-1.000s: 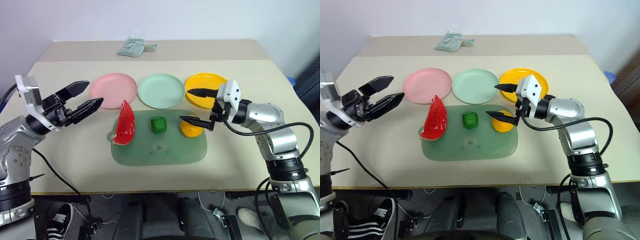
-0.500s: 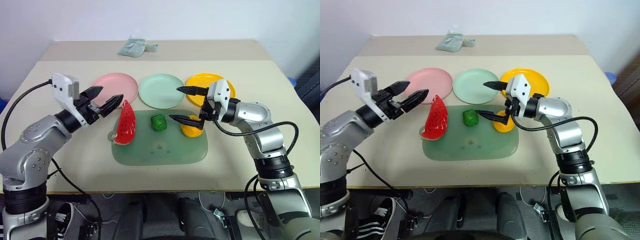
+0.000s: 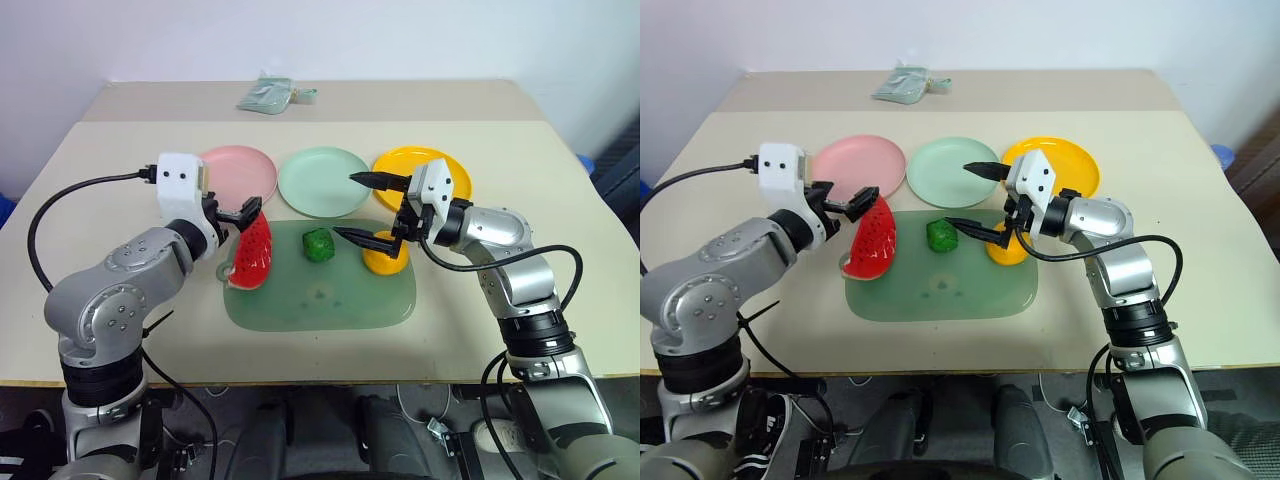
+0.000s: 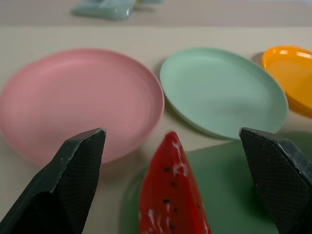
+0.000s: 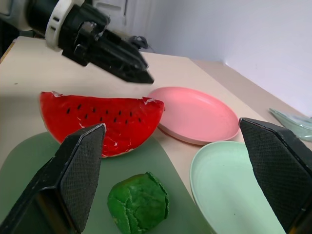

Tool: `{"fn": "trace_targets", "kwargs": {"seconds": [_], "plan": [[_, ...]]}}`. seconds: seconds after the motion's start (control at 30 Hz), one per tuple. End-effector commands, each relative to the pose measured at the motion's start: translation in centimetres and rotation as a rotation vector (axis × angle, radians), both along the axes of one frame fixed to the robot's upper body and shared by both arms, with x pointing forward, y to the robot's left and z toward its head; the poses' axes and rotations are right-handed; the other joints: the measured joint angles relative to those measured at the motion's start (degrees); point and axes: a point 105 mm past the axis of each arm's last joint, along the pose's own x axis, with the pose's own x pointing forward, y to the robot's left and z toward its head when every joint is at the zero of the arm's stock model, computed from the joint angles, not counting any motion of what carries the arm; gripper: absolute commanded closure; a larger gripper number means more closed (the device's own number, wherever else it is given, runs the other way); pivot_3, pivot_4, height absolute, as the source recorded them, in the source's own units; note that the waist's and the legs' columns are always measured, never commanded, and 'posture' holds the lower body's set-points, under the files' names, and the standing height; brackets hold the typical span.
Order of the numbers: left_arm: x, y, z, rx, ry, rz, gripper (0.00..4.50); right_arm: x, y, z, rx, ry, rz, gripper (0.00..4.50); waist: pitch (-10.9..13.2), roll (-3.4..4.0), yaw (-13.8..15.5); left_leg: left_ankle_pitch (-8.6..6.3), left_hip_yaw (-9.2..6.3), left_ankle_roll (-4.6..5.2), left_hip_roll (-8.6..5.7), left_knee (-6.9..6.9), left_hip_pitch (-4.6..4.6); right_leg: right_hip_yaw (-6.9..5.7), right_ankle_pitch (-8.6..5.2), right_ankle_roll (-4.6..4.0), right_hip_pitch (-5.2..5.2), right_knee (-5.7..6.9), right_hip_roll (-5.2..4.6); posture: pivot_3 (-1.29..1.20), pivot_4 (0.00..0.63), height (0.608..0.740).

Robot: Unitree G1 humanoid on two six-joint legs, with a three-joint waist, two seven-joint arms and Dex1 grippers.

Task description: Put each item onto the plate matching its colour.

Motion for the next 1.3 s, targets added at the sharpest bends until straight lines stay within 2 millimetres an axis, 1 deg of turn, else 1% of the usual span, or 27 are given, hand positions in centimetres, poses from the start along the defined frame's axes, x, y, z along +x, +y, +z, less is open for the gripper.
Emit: {"fn": "trace_targets", "kwargs": {"seconds": [0.03, 0.1, 0.17, 0.3, 0.43, 0.6, 0.7, 0.87, 0.9, 1.03, 1.1, 1.2, 1.3], "plan": [[-0.5, -0.3, 0.7, 0.072, -0.002, 0.008, 0.0, -0.2, 0.1, 0.9, 0.018, -0.05, 0.001, 0.04, 0.0, 0.0, 0.0, 0.0, 0.0, 0.0, 0.0, 0.0, 0.0, 0.0, 0.0, 0.0, 0.0, 0.0, 0.0, 0.0, 0.15, 0.738], [-0.7, -0.6, -0.1, 0.008, 0.056, -0.023, 0.0, -0.1, 0.2, 1.0, 0.023, -0.051, -0.002, 0.04, 0.0, 0.0, -0.1, 0.0, 0.01, 0.0, 0.0, -0.01, 0.01, 0.0, 0.0, 0.0, 0.0, 0.0, 0.0, 0.0, 0.15, 0.738], [-0.7, -0.6, -0.6, -0.037, 0.089, -0.032, 0.0, 0.0, 0.1, 0.9, 0.019, -0.051, -0.006, 0.04, 0.0, 0.0, -0.1, 0.01, 0.01, -0.01, 0.0, -0.01, 0.01, 0.0, 0.0, 0.0, 0.0, 0.0, 0.0, 0.0, 0.15, 0.738], [-0.9, 0.2, -1.9, -0.015, 0.164, 0.0, 0.0, 0.1, 0.0, 0.8, 0.014, -0.046, -0.015, 0.04, 0.0, 0.0, -0.1, 0.02, 0.01, -0.03, 0.0, -0.01, 0.01, 0.0, 0.0, 0.0, 0.0, -0.01, 0.01, 0.0, 0.15, 0.738], [-1.3, -0.3, -3.5, 0.02, 0.227, -0.024, 0.0, 0.1, 0.0, 0.6, 0.011, -0.044, -0.019, 0.04, 0.0, 0.0, 0.0, 0.03, 0.01, -0.06, 0.0, -0.01, 0.0, 0.0, 0.0, 0.0, 0.0, -0.01, 0.0, 0.0, 0.15, 0.738], [-1.0, -0.5, -3.4, 0.061, 0.201, -0.005, 0.0, 0.2, 0.0, 0.5, 0.003, -0.042, -0.026, 0.04, 0.0, 0.0, 0.0, 0.08, 0.0, -0.14, -0.01, -0.02, 0.0, 0.0, 0.0, 0.0, 0.0, -0.01, 0.0, 0.0, 0.15, 0.738], [-0.7, -0.8, -3.4, 0.08, 0.202, -0.012, 0.82, 0.3, -0.1, 0.6, 0.003, -0.043, -0.031, 0.0, 0.0, 0.0, 0.0, 0.08, 0.0, -0.15, -0.01, -0.04, 0.0, 0.0, 0.0, 0.0, 0.0, -0.01, 0.0, 0.0, 0.15, 0.738], [-0.5, -1.0, -3.2, 0.09, 0.194, -0.023, 3.21, 0.3, -0.3, 0.4, -0.002, -0.038, -0.041, 0.0, 0.0, 0.0, 0.0, 0.09, 0.0, -0.15, -0.01, -0.04, 0.0, 0.0, 0.0, 0.0, 0.0, -0.01, 0.0, 0.0, 0.15, 0.738], [-0.6, -1.1, -3.1, 0.103, 0.188, -0.036, 3.5, 0.3, -0.3, 0.4, -0.004, -0.038, -0.043, 0.0, 0.0, 0.0, 0.0, 0.09, 0.0, -0.16, -0.01, -0.04, 0.0, 0.0, 0.0, 0.0, 0.0, -0.02, 0.0, 0.0, 0.15, 0.738], [-0.6, -1.5, -2.4, 0.136, 0.154, -0.073, 3.5, 0.2, -0.3, 0.4, -0.005, -0.039, -0.044, 0.0, 0.0, 0.0, 0.0, 0.09, 0.0, -0.16, -0.01, -0.05, 0.0, 0.0, 0.0, 0.0, 0.0, -0.02, 0.0, 0.0, 0.15, 0.738], [-0.5, -1.5, -1.6, 0.157, 0.108, -0.082, 3.5, 0.2, -0.3, 0.4, -0.005, -0.039, -0.044, 0.0, 0.0, 0.0, 0.0, 0.09, 0.0, -0.16, -0.01, -0.04, 0.0, 0.0, 0.0, 0.0, 0.0, -0.02, 0.0, 0.0, 0.15, 0.738], [-0.4, -1.6, -1.0, 0.185, 0.069, -0.093, 3.5, 0.2, -0.4, 0.4, -0.006, -0.038, -0.045, 0.0, 0.0, 0.0, -0.1, 0.09, 0.0, -0.16, -0.01, -0.05, 0.0, 0.0, 0.0, 0.0, 0.0, -0.02, 0.0, 0.0, 0.15, 0.738], [0.7, -0.7, 1.2, 0.223, -0.043, -0.061, 3.5, 0.2, -0.3, 1.0, 0.021, -0.041, -0.043, 0.0, 0.0, -0.01, 0.0, 0.09, 0.0, -0.17, -0.01, -0.05, 0.0, 0.0, 0.0, 0.0, 0.0, -0.03, 0.0, 0.0, 0.15, 0.738]]}}
